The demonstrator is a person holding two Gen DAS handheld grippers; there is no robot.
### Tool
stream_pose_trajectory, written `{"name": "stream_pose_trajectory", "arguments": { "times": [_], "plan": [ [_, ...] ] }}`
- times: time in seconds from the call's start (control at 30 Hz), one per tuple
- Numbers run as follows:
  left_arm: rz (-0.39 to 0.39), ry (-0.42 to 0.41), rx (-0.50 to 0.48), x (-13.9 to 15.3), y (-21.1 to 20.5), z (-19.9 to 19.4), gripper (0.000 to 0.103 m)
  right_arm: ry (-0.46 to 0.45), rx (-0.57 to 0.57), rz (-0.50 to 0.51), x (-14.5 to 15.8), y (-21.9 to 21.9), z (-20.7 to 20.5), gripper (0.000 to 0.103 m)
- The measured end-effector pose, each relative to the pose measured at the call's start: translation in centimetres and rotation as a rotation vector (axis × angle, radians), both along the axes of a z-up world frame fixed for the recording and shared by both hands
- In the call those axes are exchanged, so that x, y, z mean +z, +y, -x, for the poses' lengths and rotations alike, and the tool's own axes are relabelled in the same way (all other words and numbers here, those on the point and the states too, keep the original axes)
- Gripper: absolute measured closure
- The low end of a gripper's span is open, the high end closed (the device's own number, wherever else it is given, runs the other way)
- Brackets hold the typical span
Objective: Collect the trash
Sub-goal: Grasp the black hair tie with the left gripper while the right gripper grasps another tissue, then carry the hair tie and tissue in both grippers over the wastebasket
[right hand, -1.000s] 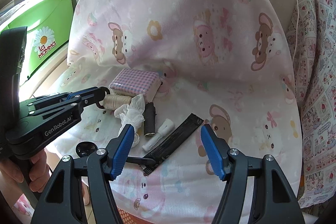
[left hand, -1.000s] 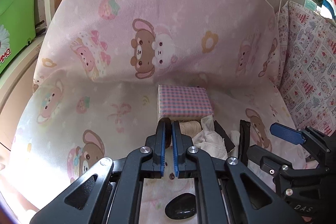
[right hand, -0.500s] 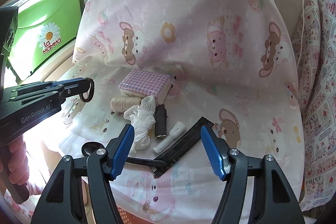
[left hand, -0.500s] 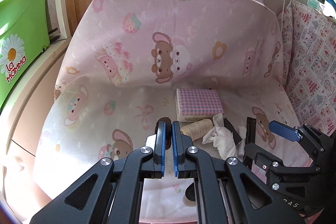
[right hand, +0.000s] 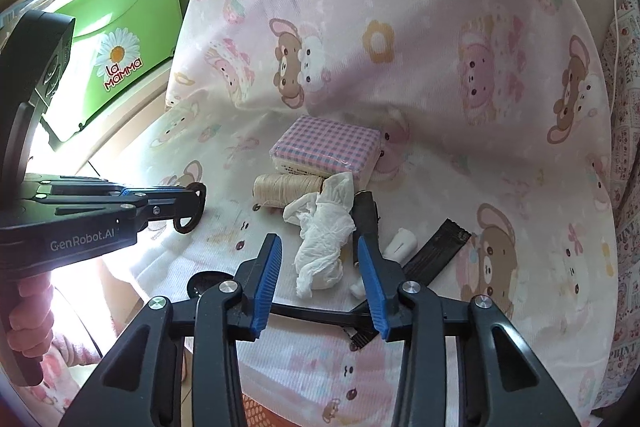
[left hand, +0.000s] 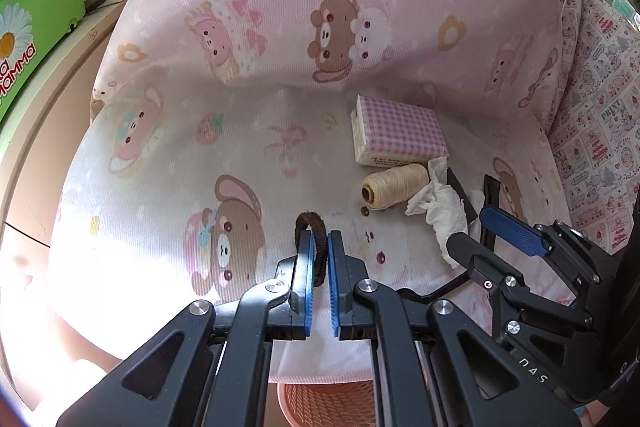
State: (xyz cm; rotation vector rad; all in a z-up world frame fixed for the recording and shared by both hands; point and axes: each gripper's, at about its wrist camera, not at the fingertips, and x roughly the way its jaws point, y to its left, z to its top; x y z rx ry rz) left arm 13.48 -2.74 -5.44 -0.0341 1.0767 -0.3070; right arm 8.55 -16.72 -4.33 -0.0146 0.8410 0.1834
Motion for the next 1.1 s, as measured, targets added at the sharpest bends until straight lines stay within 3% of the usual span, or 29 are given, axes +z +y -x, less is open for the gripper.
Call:
{"name": "stream_pose_trajectory", "arguments": {
  "times": [0.1, 0.23, 0.4, 0.57, 0.63, 0.73, 0.8, 1.1],
  "plan": [
    [-0.044, -0.014, -0.017, -0.3, -0.4, 0.3, 0.097, -0.001, -0.002, 0.009, -0.1, 0.2, -0.1, 0.061],
    [-0.046, 0.004, -0.015, -1.0, -0.4, 0.3, 0.096, 0.007, -0.003, 0.007, -0.2, 0.2, -0.3, 0.061],
    [-0.048, 0.006, 0.004, -1.5, 0.0, 0.1, 0.084, 0.013, -0.004, 0.015, -0.5, 0.2, -0.5, 0.061],
    [-0.064, -0.017, 0.02, -1.6, 0.1, 0.0, 0.084, 0.023, -0.014, 0.026, -0.9, 0.2, -1.0, 0.071],
    [-0.073, -0.026, 0.027, -1.6, 0.1, -0.2, 0.084, 0.024, -0.006, 0.022, -1.0, 0.2, -1.2, 0.076],
    [-0.062, -0.036, 0.035, -1.4, 0.4, -0.6, 0.098, 0.031, 0.017, 0.025, -1.1, 0.5, -1.2, 0.086],
    [-0.04, -0.04, 0.037, -1.1, 0.7, -0.8, 0.098, 0.013, 0.025, 0.047, -1.0, 0.9, -0.9, 0.09],
    [-0.008, -0.127, 0.033, 1.8, 1.3, 0.1, 0.098, -0.078, -0.013, -0.004, 2.2, -0.3, 0.9, 0.091]
  ]
}}
